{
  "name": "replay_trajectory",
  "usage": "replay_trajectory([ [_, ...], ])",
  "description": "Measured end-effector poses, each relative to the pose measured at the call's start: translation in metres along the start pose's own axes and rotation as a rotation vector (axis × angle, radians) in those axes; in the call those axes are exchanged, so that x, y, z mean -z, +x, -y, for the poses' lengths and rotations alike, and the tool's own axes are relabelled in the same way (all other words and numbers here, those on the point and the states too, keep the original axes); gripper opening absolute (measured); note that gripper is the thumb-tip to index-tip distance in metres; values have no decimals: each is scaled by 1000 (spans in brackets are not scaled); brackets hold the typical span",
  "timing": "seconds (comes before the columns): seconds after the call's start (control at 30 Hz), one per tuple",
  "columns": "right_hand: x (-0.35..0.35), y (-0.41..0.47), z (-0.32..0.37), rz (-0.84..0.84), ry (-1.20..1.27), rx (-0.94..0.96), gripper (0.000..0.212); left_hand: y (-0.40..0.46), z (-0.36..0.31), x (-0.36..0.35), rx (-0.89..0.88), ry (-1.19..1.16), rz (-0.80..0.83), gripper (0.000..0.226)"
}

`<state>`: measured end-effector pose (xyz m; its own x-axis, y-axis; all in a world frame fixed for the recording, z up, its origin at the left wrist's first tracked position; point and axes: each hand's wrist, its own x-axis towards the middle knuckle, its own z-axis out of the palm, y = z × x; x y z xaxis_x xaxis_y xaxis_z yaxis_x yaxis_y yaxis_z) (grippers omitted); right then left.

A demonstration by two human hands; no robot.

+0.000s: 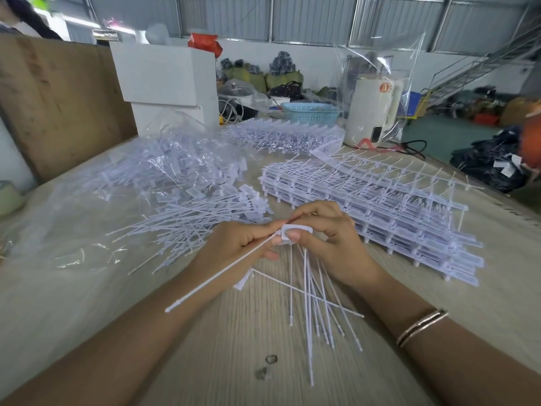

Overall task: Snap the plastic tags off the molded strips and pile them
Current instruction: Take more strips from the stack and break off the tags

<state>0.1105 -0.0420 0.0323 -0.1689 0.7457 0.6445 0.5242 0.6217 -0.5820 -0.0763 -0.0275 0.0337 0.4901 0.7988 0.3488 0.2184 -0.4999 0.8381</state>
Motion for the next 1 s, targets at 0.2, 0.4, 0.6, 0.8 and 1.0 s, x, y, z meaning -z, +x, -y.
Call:
replay_trajectory([
  [0.2, 5, 3, -13, -47, 216, -41, 7, -5, 0, 10, 134, -44, 61, 25],
  [0.4, 7, 6, -22, -139, 61, -241, 10, -1, -5, 1, -67, 178, -185, 34],
  [0.6, 1, 12, -29, -65, -372, -247, 32, 20, -7, -7, -123, 291, -302, 21],
  [0.8, 6, 8, -27, -241, -175, -245, 21, 49, -6, -23, -156, 381, -267, 17],
  [1.0, 16, 4, -21, -253, -99, -248, 26, 46, 14, -20, -48, 514, -24, 35],
])
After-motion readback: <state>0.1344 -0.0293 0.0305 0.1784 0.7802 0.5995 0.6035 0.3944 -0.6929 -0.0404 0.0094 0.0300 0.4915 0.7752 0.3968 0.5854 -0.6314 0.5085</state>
